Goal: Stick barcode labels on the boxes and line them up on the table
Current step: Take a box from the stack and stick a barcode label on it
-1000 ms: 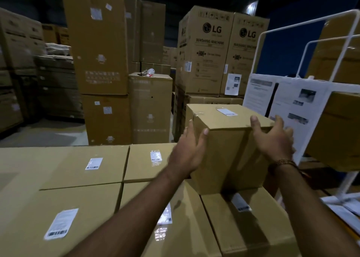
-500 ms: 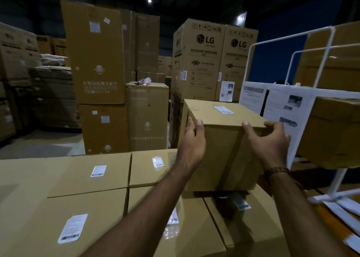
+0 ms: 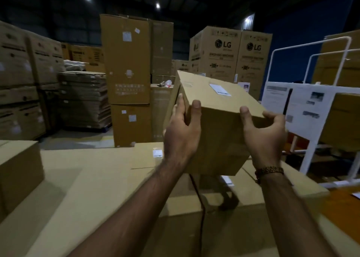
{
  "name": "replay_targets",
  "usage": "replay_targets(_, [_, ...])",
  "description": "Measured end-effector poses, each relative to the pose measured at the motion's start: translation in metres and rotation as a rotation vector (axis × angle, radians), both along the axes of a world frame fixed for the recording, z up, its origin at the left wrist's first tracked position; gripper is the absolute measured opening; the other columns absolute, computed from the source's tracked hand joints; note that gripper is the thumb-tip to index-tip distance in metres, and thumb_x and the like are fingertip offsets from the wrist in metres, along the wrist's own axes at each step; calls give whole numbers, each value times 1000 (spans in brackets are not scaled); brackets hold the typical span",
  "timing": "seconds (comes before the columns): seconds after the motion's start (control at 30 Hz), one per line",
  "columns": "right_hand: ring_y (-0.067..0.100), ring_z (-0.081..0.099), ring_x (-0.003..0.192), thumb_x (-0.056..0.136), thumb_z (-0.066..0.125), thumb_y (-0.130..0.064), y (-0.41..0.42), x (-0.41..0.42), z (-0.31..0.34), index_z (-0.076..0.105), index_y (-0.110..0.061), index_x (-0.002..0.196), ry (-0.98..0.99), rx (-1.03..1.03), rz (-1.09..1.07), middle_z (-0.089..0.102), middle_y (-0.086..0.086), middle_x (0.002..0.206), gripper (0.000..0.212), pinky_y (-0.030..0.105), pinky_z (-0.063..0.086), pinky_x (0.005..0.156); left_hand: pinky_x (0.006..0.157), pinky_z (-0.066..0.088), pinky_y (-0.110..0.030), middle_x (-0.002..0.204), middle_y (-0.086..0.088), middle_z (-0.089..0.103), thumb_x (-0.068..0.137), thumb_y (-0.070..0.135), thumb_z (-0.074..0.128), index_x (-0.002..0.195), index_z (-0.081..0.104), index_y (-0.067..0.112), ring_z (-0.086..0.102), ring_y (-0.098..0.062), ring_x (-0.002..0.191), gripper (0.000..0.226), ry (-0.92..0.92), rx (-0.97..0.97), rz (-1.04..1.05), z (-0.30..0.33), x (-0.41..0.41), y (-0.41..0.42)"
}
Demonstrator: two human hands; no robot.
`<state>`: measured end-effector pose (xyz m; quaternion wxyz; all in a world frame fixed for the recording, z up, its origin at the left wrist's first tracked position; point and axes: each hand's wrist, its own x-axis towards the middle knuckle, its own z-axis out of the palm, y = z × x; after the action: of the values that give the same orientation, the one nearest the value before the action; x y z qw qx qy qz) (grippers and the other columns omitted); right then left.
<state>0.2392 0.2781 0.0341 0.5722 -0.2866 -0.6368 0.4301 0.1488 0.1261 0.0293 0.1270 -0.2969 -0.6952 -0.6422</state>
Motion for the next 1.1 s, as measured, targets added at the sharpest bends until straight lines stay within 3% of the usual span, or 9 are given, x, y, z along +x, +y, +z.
replay_targets(0.2, [23,56,125,86,75,-64,-124,8,-9,53,-37,118,54,-134,13,52,4,144,47,45,61,91,112,49,-55,156,13,52,84,92,41,163,28,44,51,-13,140,93,35,114,230,-4,23,-126])
replay_targets(0.4, [26,61,119,48,80,-76,-207,25,-13,42,-33,148,-101,-270,324,51,4,145,115,52,65,82,114,40,-63,142,17,61,86,78,49,157,41,41,55,-10,132,81,78,220,411,-1,45,-230])
replay_targets(0.43, [24,64,117,52,83,-73,-221,32,-11,48,-25,148,-112,-278,397,57,3,142,112,51,66,81,113,42,-62,139,18,63,87,75,51,157,41,41,57,-10,130,79,88,246,415,-1,49,-246])
replay_targets(0.53, [16,71,97,83,78,-60,-256,55,-8,70,-26,105,-169,-141,493,74,-6,107,42,50,66,81,105,53,-51,129,16,66,90,66,56,156,46,39,61,-7,121,71,135,328,452,-3,67,-290])
replay_targets(0.57, [15,71,94,85,73,-67,-265,62,-9,70,-27,99,-213,-70,484,74,-7,101,42,51,65,83,100,57,-46,129,11,66,91,64,57,155,49,39,62,-8,118,69,148,349,467,-2,74,-303])
replay_targets(0.7, [25,66,109,60,48,-108,-294,87,-15,61,-22,122,-469,23,484,69,-1,119,107,56,59,95,93,58,-52,130,6,64,90,59,58,148,55,46,61,-20,115,59,221,301,534,-4,108,-351])
replay_targets(0.8, [30,62,129,60,54,-106,-317,102,-30,29,-28,161,-570,81,587,61,4,147,129,50,53,108,100,47,-67,129,12,64,88,53,56,142,60,44,57,-22,119,54,358,191,576,-9,139,-374])
replay_targets(0.93, [7,70,115,74,68,-88,-348,111,-64,44,-54,148,-507,29,865,71,-25,127,85,41,59,99,115,30,-55,137,11,67,89,46,55,141,66,26,56,-16,123,57,540,47,678,-24,164,-406])
replay_targets(1.1, [-7,71,103,87,74,-61,-393,110,-103,52,-44,139,-494,-119,1060,73,-23,124,59,13,56,81,111,26,-39,140,8,67,93,45,56,139,69,21,57,-17,120,53,546,-44,677,-62,167,-446])
